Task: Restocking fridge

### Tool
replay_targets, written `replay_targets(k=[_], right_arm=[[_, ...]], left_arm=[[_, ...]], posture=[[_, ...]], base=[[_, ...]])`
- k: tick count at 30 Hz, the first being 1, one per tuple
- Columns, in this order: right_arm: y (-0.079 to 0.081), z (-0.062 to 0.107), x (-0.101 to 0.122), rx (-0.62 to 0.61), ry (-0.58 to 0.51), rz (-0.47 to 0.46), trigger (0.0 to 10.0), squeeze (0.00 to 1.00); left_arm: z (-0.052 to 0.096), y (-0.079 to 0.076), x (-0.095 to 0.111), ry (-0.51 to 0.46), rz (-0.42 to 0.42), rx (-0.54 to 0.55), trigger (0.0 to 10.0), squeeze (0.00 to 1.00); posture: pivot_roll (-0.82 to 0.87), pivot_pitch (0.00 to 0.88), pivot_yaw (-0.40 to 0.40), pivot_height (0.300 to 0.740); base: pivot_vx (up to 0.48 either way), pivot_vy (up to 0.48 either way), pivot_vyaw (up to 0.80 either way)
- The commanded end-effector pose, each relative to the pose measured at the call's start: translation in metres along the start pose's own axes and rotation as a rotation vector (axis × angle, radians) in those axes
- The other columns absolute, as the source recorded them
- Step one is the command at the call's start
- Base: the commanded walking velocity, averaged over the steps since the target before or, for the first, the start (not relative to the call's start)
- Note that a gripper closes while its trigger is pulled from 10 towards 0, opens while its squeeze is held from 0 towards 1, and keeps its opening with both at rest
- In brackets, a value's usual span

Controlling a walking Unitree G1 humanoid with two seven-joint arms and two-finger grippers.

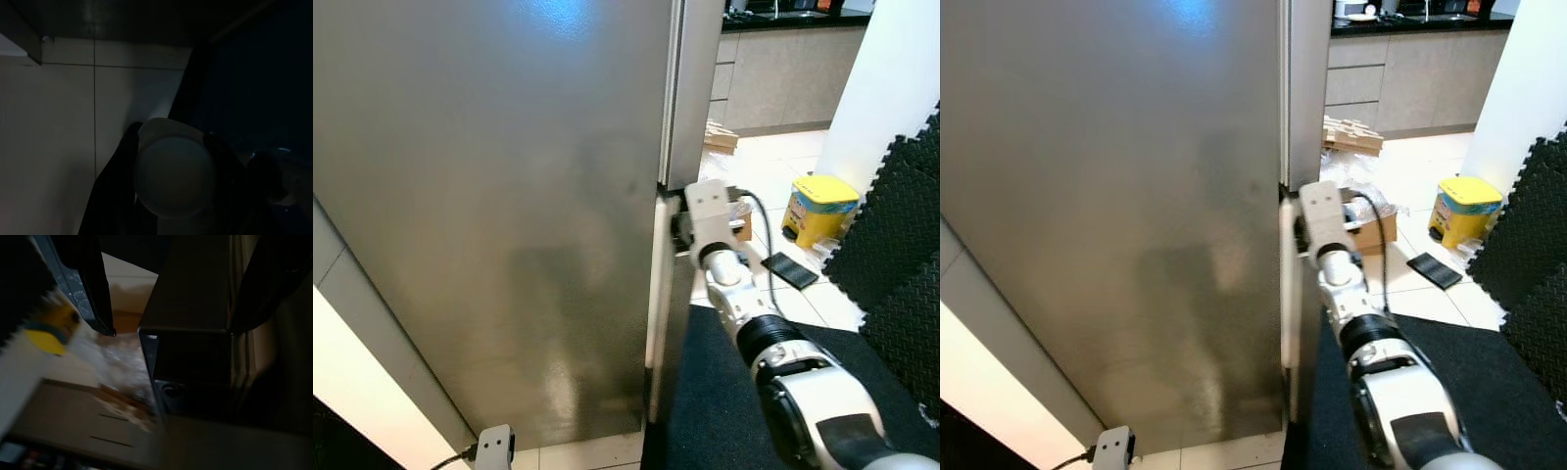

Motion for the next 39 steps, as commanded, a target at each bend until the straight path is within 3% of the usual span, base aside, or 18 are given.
replay_targets(k=[1,12,22,24,25,27,29,30,31,32,34,36,37,39], right_arm=[[-0.010,0.006,-0.027,-0.048,0.110,0.003,10.0,0.00],[-0.010,0.009,-0.036,-0.040,0.129,0.011,10.0,0.00],[-0.037,0.032,-0.090,-0.085,0.289,0.079,10.0,0.00],[-0.049,0.049,-0.120,-0.083,0.389,0.120,10.0,0.00],[-0.049,0.049,-0.120,-0.083,0.389,0.120,10.0,0.00],[-0.063,0.075,-0.155,-0.079,0.510,0.157,10.0,0.00],[-0.063,0.075,-0.155,-0.079,0.510,0.157,10.0,0.00],[-0.081,0.109,-0.191,-0.090,0.656,0.196,10.0,0.00],[-0.081,0.109,-0.191,-0.090,0.656,0.196,10.0,0.00],[-0.089,0.125,-0.205,-0.096,0.716,0.215,10.0,0.00],[-0.089,0.125,-0.205,-0.096,0.716,0.215,10.0,0.00],[-0.104,0.165,-0.235,-0.097,0.860,0.240,10.0,0.00],[-0.104,0.165,-0.235,-0.097,0.860,0.240,10.0,0.00],[-0.112,0.202,-0.256,-0.066,0.989,0.261,10.0,0.00]], left_arm=[[0.001,-0.004,-0.009,0.046,0.001,-0.028,10.0,0.00],[0.001,-0.004,-0.010,0.049,-0.002,-0.029,10.0,0.00],[0.001,-0.004,-0.009,0.047,-0.002,-0.026,10.0,0.00],[0.001,-0.004,-0.009,0.048,-0.004,-0.026,10.0,0.00],[0.001,-0.004,-0.009,0.048,-0.004,-0.026,10.0,0.00],[0.000,-0.004,-0.008,0.046,-0.005,-0.025,10.0,0.00],[0.000,-0.004,-0.008,0.046,-0.005,-0.025,10.0,0.00],[0.000,-0.004,-0.005,0.039,-0.003,-0.022,10.0,0.00],[0.000,-0.004,-0.005,0.039,-0.003,-0.022,10.0,0.00],[-0.001,-0.003,-0.004,0.036,-0.002,-0.019,10.0,0.00],[-0.001,-0.003,-0.004,0.036,-0.002,-0.019,10.0,0.00],[-0.001,-0.002,-0.002,0.033,0.000,-0.012,10.0,0.00],[-0.001,-0.002,-0.002,0.033,0.000,-0.012,10.0,0.00],[-0.001,-0.001,0.000,0.032,0.001,-0.003,10.0,0.00]], posture=[[-0.05,0.006,0.003,0.740],[-0.05,0.005,0.004,0.740],[-0.05,0.002,0.002,0.740],[-0.05,0.000,0.004,0.740],[-0.05,0.000,0.004,0.740],[-0.05,0.000,0.003,0.740],[-0.05,0.000,0.003,0.740],[-0.04,0.000,-0.001,0.740],[-0.04,0.000,-0.001,0.740],[-0.04,0.000,-0.001,0.740],[-0.04,0.000,-0.001,0.740],[-0.04,0.000,-0.004,0.740],[-0.04,0.000,-0.004,0.740],[-0.05,0.000,-0.005,0.740]], base=[[0.000,0.000,0.00],[0.000,0.000,0.00],[0.000,0.000,0.00],[0.000,0.000,0.00],[0.000,0.000,0.00],[0.000,0.000,0.00],[0.000,0.000,0.00],[0.000,0.000,0.00],[0.000,0.000,0.00],[0.000,0.000,0.00],[0.000,0.000,0.00],[0.000,0.000,0.00],[0.000,0.000,0.00],[0.000,0.000,-0.25]])
Point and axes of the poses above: a point about 5 cm out from each wrist's last joint towards the gripper, its own z axis pointing back from the gripper into the wrist, its own x axis along the axis of the wrist's last joint, y = z × x, the point moved 1 cm from there along -z, pointing out of the wrist towards the gripper, and after that the axes turned 15 degrees about -z, right-handed, at the moved point
